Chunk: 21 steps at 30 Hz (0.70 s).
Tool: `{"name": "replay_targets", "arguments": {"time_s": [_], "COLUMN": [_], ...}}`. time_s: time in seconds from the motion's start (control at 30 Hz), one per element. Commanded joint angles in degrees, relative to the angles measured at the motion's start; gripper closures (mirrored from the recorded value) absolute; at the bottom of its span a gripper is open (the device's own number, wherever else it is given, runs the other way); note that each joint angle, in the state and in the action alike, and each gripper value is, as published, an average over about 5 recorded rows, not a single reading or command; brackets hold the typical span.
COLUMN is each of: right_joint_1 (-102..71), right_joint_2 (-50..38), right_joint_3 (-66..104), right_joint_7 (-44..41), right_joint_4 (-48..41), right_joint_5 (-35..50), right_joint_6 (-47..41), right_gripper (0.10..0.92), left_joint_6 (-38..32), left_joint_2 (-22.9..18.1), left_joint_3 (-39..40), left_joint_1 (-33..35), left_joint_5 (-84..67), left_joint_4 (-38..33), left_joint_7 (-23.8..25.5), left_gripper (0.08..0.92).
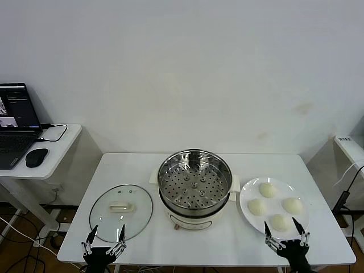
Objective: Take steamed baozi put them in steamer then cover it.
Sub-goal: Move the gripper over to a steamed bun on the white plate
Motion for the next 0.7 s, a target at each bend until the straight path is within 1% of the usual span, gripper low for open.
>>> {"name": "replay_targets", "arguments": {"time_s": [0.03, 0.17, 0.33, 0.47, 0.57, 0.7], "right_joint_1": [8.90, 13.64, 19.93, 26.02, 31.07, 39.90], "right_joint_2": [-12.05, -20.64, -33.05, -41.69, -46.27, -51.09], "right_joint_3": [4.84, 5.74, 3.64, -1.50, -7.51, -18.99], "right_joint_7": [-2.94, -8.78, -17.56, -26.90, -33.73, -40.56], "right_joint_4": [-4.61, -8.79, -14.65, -19.54, -23.15, -27.70], "right_joint_5": [-20.21, -24.53, -24.79, -22.46, -19.85, -14.00], "right_joint_6": [-2.82, -4.71, -5.64, -5.83, -5.29, -4.97], "right_gripper": [0.203, 0.203, 0.203, 0.203, 0.203, 0.203], "left_joint_6": [1.10, 1.17, 1.26, 1.25, 1.25, 1.26], "left_joint_2": [0.16, 0.26, 0.39, 0.45, 0.49, 0.69], "left_joint_3": [-0.52, -0.97, -1.50, -1.61, -1.71, -1.87], "left_joint_1": [-2.05, -2.60, -2.94, -3.01, -2.99, -3.08], "left_joint_5": [1.80, 2.55, 2.98, 3.37, 3.50, 3.51], "left_joint_4": [0.21, 0.22, 0.30, 0.31, 0.21, 0.00], "left_joint_7": [0.36, 0.21, 0.08, 0.01, -0.09, -0.24], "left_gripper": [0.177, 0.177, 0.177, 0.177, 0.177, 0.177]}}
